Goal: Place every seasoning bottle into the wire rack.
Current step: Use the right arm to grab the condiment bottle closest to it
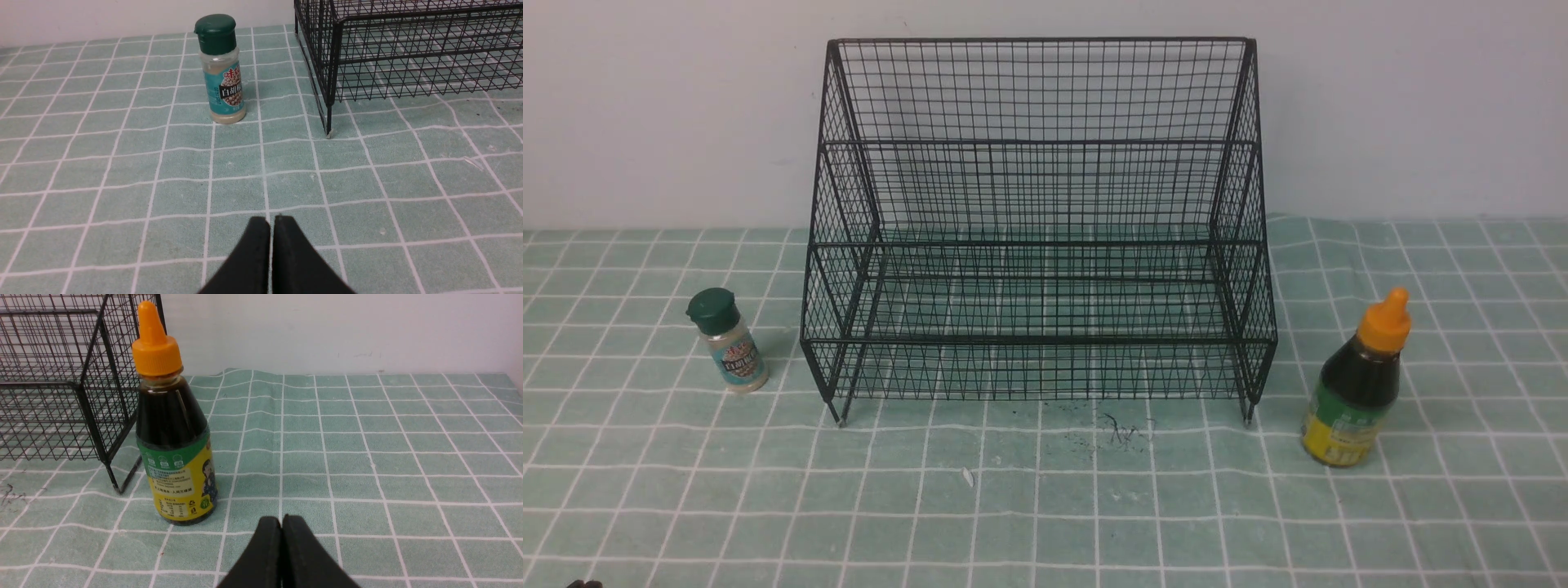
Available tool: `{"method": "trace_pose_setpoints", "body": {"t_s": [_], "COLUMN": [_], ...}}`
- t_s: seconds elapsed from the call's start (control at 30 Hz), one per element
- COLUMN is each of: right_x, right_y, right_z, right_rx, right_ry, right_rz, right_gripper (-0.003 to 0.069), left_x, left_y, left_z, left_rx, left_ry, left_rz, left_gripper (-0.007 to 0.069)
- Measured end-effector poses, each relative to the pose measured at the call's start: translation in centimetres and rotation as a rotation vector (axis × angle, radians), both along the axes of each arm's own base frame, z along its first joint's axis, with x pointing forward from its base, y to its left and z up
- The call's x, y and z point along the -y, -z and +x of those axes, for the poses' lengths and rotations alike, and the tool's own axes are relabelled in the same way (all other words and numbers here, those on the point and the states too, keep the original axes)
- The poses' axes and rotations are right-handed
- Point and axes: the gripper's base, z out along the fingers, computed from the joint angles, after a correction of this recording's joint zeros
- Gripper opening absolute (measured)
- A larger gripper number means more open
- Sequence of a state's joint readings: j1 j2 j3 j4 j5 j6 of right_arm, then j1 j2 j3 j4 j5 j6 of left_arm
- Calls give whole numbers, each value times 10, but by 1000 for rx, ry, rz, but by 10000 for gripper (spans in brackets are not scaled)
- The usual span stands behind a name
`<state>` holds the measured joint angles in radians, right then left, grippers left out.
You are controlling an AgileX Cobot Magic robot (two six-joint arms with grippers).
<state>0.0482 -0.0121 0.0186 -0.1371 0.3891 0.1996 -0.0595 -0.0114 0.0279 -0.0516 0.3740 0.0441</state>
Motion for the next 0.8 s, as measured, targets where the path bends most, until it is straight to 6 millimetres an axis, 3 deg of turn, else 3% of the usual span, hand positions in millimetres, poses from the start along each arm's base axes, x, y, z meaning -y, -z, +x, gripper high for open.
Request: {"method": "trace_pose_setpoints", "body": {"t_s": [0.1, 0.33, 0.7, 0.8], "right_x": [-1, -2, 8, 3], "right_y": [-1, -30, -57, -85], "right_z": [1, 1, -7, -13], "right_rx": [21, 327, 662, 657], "right_ry": [-1, -2, -9, -62], "right_rz": [76, 701, 786, 713], "right_gripper": [-13, -13, -13, -13], "left_x": [0, 0, 0, 0], "left_y": [0, 0, 0, 0], "left_z": [0, 0, 0, 0], "left_rx": [0, 0, 0, 0], "left_ry": [0, 0, 0, 0], "left_rz": [0, 0, 0, 0], "left_gripper": [-6, -6, -6, -6]}}
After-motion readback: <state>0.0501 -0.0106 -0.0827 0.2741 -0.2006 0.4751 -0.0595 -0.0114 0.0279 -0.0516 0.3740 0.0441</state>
